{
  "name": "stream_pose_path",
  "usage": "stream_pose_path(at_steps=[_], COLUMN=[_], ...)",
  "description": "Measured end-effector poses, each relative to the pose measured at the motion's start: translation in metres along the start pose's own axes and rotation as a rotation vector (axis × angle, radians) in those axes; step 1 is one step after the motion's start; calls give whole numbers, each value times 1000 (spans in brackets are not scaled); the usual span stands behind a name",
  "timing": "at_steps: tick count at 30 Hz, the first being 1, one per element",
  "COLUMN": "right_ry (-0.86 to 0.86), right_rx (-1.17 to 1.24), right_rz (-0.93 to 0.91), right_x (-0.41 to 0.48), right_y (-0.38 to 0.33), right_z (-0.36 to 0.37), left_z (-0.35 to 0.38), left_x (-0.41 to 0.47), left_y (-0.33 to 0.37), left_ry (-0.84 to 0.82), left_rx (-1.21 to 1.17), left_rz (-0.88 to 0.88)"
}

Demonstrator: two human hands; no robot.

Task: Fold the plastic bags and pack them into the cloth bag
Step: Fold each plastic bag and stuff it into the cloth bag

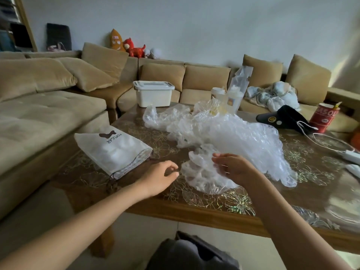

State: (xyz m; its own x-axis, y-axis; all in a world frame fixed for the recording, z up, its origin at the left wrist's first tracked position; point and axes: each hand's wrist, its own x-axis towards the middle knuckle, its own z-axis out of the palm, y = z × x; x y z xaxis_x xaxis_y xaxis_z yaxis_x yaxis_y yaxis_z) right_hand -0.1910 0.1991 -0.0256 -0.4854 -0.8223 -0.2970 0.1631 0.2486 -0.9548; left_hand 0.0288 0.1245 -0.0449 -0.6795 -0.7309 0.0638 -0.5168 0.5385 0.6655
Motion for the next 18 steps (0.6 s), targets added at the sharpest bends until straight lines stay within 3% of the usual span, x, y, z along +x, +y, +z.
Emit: stream_pose_path(at_steps=[2,5,8,10,12,14,16,18], right_ry=[69,153,-33,-156,-257,-286,-149,48], right_rx=[46,10,-144,-403,-687,-815,-838,-927], right_rz=[-19,-207,-412,-514,-607,-652,-761,-885], right_x=[4,-3,-21,-34,-38,-43,-45,-40], right_y=[-6,-20,-26,-18,3,29,53,70], right_z=[7,24,59,85,107,114,107,90], left_z=[11,21,11,-7,-19,-18,-11,-5], left_x=[13,24,32,33,31,28,26,24], left_y=[0,6,8,-3,-19,-30,-46,-60], left_ry=[44,121,0,-114,-152,-6,174,244], left_rx=[-121,-297,-991,-1256,-1244,-1106,-950,-826], left_rz=[-17,-68,-250,-309,-323,-417,-495,-517])
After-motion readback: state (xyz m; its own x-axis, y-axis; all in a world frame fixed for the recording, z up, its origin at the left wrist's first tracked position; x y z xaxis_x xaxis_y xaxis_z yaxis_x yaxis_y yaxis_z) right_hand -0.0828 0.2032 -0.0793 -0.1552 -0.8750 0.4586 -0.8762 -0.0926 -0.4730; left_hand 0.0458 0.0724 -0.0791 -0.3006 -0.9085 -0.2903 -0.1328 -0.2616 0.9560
